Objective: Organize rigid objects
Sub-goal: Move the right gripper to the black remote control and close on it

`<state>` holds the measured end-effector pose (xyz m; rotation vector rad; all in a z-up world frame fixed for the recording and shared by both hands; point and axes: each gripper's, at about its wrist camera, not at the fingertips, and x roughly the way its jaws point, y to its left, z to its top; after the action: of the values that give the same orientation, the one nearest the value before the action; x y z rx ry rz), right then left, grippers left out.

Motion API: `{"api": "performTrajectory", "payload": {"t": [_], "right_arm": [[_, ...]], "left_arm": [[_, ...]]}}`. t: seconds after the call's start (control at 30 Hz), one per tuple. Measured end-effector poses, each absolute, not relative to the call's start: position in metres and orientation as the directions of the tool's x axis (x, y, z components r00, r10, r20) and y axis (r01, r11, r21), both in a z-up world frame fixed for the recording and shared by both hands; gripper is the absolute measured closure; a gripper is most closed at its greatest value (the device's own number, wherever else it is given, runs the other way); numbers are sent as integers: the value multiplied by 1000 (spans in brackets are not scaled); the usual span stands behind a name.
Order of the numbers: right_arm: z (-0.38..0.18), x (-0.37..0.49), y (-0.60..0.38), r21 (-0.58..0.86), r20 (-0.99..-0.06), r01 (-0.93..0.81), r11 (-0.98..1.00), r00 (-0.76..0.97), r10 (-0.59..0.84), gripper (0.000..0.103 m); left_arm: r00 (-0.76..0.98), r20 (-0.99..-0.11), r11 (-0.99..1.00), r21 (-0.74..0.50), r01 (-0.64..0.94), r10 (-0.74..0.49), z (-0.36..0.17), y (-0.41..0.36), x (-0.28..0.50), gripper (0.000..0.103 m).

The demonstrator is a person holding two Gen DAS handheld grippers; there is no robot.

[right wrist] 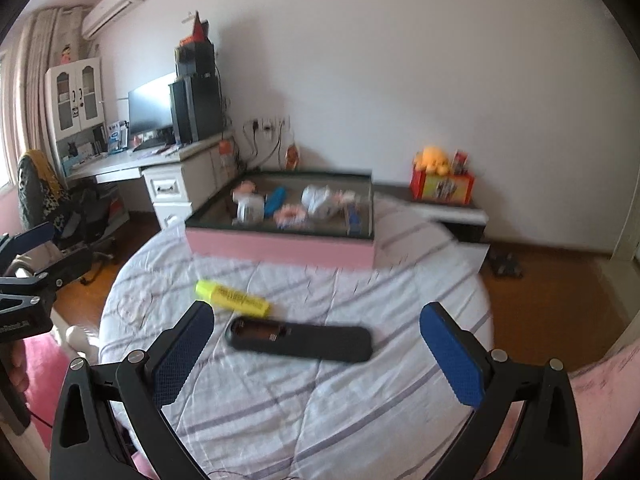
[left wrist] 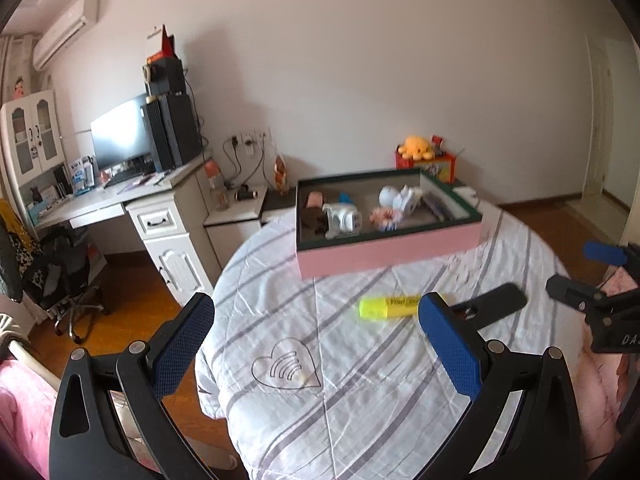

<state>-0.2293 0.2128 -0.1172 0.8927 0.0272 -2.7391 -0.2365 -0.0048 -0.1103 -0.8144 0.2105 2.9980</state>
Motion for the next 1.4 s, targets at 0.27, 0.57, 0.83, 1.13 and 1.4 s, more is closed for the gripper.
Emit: {"api": "performTrajectory", "payload": {"t": [0.27,0.57,0.83,1.13,1.4], "right_arm": [[-174,-259,190,153,-718,202,-967,-650,-249,0],[-187,-294,165,139,-738,124,-983,-649,-186,0],[-184,-289,152,41,-736,118,-992,-668,-110,0],[-193,-277,175,114,-779,56,-992,-615,-124,0],[-201,-313,145,105,-799,38,-994,-592,-107,0]], "left_arm": [[-832,-555,-989,133,-69,-17,-133,-10,-251,0],[-801,-597,-986,156,-62,-44,-155,-25,-264,0],[-788,-614,-984,160,-82,-34,-164,-29,-272,0],[-770,-638,-985,131,-112,3,-175,-18,-283,0],[-769,-639,-981,157,-118,-9,-177,-22,-278,0]]}}
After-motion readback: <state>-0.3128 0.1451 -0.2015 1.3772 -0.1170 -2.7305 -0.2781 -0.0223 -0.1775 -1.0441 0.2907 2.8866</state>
